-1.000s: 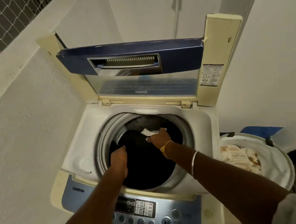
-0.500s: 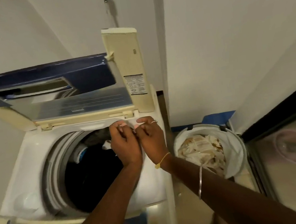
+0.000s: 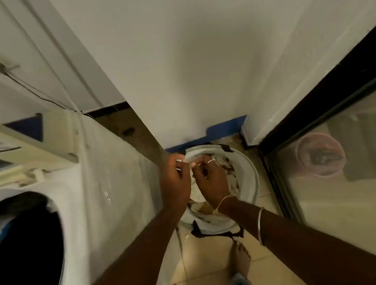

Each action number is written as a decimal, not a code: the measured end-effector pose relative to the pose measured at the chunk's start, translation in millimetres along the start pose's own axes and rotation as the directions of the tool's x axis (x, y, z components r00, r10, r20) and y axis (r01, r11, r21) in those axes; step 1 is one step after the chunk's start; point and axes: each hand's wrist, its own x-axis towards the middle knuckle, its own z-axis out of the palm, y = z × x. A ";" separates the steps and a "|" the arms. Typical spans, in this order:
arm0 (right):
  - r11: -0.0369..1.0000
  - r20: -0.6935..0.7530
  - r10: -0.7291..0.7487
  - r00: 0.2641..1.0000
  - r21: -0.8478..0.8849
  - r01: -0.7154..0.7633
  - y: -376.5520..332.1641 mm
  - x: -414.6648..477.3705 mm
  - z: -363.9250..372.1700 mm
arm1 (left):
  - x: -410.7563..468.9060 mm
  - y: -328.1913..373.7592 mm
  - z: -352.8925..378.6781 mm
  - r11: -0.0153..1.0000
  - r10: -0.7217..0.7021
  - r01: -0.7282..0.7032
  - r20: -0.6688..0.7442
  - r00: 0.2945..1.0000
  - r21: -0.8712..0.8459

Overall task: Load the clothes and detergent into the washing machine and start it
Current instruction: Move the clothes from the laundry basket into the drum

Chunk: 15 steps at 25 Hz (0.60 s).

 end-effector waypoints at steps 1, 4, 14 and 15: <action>0.999 0.024 0.018 1.000 -0.032 -0.017 28.2 12.2 1.2 | 1.6 -20.3 24.3 0.998 -0.059 0.059 0.043 0.997 0.007; 0.982 0.152 0.101 0.983 -0.176 -0.073 107.1 41.4 16.5 | 2.4 -80.7 77.7 0.976 -0.214 0.218 0.143 0.966 -0.013; 0.691 0.359 0.465 0.809 -0.718 -0.078 343.9 129.1 119.8 | -4.1 -237.7 172.2 0.846 -0.489 0.526 0.268 0.830 -0.086; 0.662 0.331 0.472 0.817 -0.745 -0.081 351.4 134.2 126.4 | -4.1 -246.2 175.7 0.850 -0.483 0.520 0.269 0.833 -0.085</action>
